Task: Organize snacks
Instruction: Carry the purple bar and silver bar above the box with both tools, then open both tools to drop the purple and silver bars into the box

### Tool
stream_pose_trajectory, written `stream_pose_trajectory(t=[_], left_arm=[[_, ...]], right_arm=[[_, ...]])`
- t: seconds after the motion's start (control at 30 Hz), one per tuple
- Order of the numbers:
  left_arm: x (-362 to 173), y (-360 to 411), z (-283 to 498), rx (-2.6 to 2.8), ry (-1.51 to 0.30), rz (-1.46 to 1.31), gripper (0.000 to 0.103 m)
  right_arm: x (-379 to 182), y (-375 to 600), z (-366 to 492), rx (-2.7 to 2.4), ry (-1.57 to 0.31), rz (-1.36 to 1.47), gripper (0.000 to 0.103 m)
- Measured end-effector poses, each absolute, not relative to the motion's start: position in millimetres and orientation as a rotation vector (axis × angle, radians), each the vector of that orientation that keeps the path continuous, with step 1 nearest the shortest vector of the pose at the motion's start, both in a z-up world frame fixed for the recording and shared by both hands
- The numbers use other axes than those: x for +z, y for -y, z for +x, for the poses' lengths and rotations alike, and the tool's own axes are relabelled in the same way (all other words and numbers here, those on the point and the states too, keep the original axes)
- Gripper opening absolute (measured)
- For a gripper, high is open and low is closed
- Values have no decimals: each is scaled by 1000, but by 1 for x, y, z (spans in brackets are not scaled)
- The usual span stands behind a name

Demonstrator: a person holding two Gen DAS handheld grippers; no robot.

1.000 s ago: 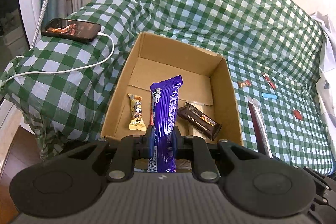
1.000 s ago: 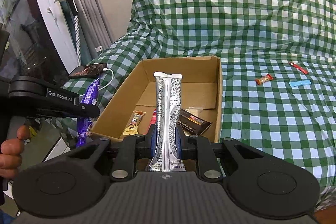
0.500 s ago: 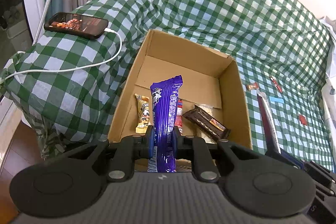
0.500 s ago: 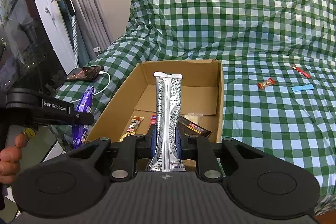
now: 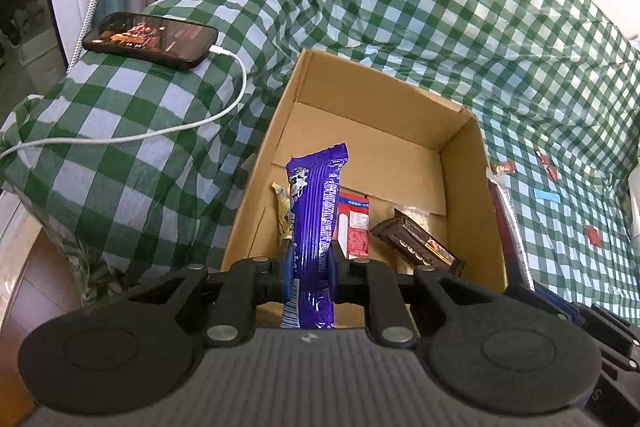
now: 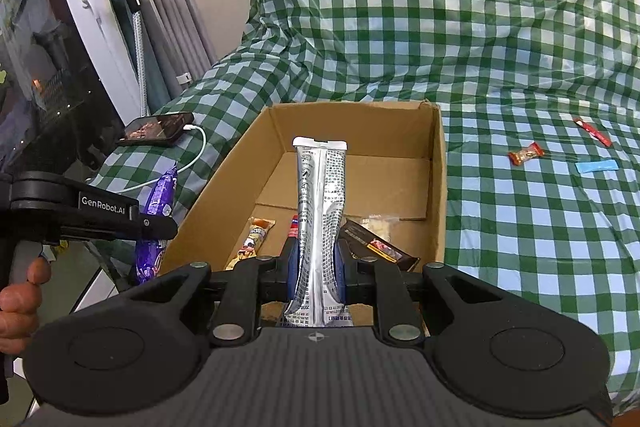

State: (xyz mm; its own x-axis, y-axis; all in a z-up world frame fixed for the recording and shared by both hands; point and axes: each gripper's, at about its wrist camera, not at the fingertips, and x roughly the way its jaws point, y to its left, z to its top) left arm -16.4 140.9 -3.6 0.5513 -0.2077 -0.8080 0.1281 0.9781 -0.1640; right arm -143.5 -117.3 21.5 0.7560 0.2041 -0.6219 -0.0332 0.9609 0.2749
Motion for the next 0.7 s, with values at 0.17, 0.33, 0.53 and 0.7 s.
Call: stream_pose_trajectory(t=[0.17,0.33,0.53,0.7], left_arm=[[-9,-132,2,-226,-976,-68,18],[-18,-119,24,-248,-993,-40,18],[-36,-107,49,-235,-1021,-15,18],[-51,-102,64,-226,-1048,3,18]], right_arm=[[13,115,-125,134,-719,261,19],[3,114,-105,139,-737,263,20],[-14,114,-79,139,-770,287,20],[-27,111,-65,141,-792,286,20]])
